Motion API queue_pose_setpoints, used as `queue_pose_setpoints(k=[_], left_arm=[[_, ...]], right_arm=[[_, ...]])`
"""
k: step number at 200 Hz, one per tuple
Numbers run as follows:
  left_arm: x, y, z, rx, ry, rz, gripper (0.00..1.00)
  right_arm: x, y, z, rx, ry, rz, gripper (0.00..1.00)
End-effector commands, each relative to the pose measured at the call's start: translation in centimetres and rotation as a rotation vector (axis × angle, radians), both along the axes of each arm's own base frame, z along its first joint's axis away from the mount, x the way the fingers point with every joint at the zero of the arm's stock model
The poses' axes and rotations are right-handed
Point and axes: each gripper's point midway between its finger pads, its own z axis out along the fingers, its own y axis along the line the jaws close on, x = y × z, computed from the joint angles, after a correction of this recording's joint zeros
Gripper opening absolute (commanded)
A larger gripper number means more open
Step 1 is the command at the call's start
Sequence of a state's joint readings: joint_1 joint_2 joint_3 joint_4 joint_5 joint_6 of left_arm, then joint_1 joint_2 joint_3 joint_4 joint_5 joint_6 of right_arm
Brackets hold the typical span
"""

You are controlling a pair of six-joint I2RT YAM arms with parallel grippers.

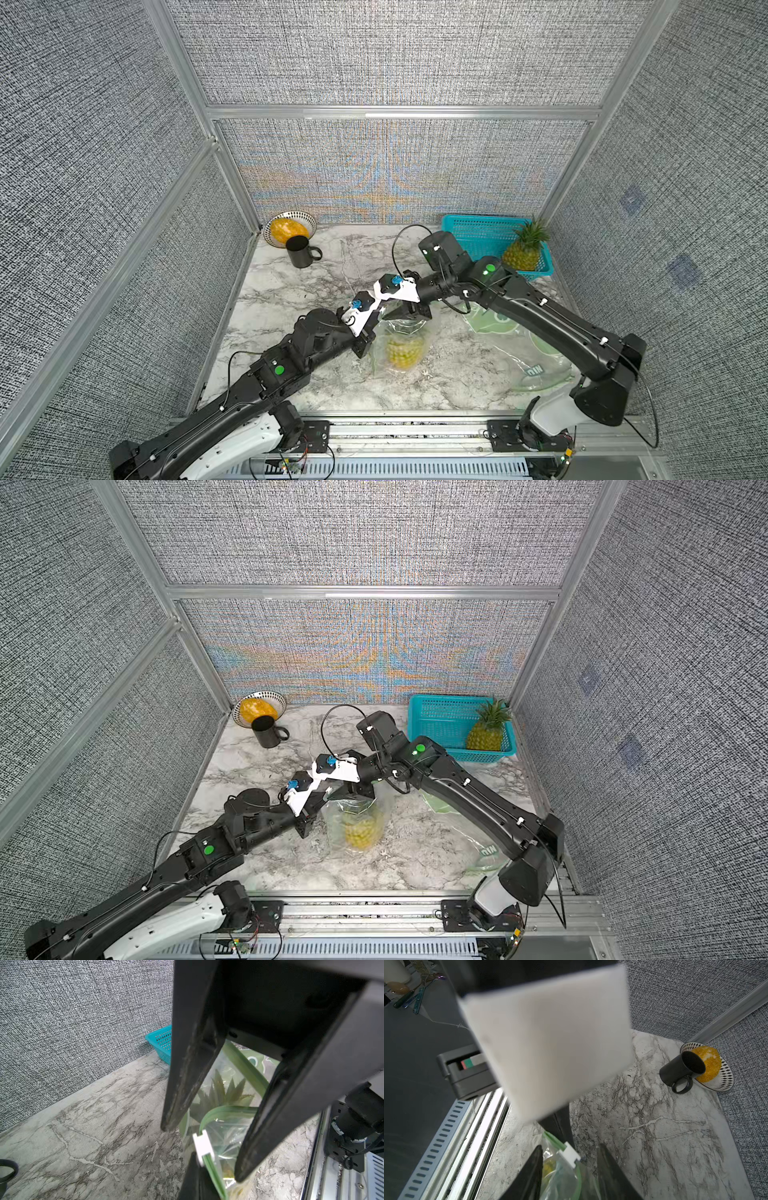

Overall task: Open the zip-top bag and take out the pineapple
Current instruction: Unzip the zipper on the zipper food storage bag.

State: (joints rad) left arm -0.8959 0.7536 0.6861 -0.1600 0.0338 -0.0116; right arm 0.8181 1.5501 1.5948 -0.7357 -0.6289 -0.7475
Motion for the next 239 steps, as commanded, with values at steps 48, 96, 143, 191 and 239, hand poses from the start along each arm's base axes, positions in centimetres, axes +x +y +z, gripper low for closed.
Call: queue_pose_setpoints(k=[48,96,143,191,239], left_arm=[[-0.1,0.0,0.3,0.0,-0.011,-0.006,0.0],[0.4,0.4,0.3,0.003,-0.015,0.031,0.0],[0.7,0.9,0.2,0.001,-0.012,0.064,0.14],[-0.3,1.0,1.1,-0.061,-0.015,0.027,0.42],[-0.7,0.2,1.8,-0.094,-0.026,-0.02,0.4]], right_arm=[[-0.1,0.2,-0.4,-0.003,0.014,0.022,0.29],[-0.1,-0.4,-0.1,-0.009,-0.002,0.008,0.02],[0.1,-0.9,-0.3,-0.018,-0.004,-0.031,0.0],[0.5,-0.8,-0.5,-0.023,-0.009,-0.047,0.0],[0.4,-0.7,-0.4,-0.018,-0.003,-0.038,0.0]])
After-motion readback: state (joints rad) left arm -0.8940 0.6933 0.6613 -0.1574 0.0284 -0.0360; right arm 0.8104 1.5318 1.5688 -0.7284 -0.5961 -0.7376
